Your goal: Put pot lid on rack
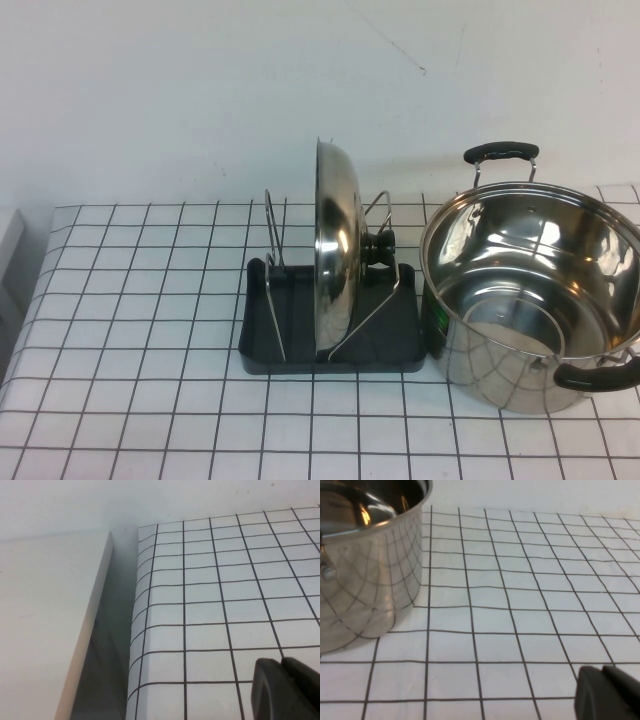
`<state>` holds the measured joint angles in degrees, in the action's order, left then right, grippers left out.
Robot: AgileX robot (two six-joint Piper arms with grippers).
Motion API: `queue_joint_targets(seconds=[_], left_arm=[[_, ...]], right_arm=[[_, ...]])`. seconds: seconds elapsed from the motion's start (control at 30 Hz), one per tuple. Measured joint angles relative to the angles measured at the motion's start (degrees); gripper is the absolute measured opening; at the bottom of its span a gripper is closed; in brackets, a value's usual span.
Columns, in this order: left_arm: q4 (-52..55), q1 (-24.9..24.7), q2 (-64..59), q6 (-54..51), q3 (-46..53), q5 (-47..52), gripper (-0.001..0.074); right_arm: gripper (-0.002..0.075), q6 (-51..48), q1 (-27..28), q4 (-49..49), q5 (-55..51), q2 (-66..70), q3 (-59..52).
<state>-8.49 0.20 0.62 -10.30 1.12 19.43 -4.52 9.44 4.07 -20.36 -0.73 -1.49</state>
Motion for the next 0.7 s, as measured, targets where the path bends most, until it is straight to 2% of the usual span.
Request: queue_joint_targets(seconds=[0.23,0.7], left_arm=[[-0.15,1.84,0.0,0.0,0.0,0.0,-0.0001],[-0.15,1.85,0.02,0.0,0.0,-0.09,-0.0001]], right_arm=[[-0.0002,0.0,0.0,0.0,0.0,0.0,0.0],[-0.0002,0.0,0.0,0.04,0.0,0.0,0.0]])
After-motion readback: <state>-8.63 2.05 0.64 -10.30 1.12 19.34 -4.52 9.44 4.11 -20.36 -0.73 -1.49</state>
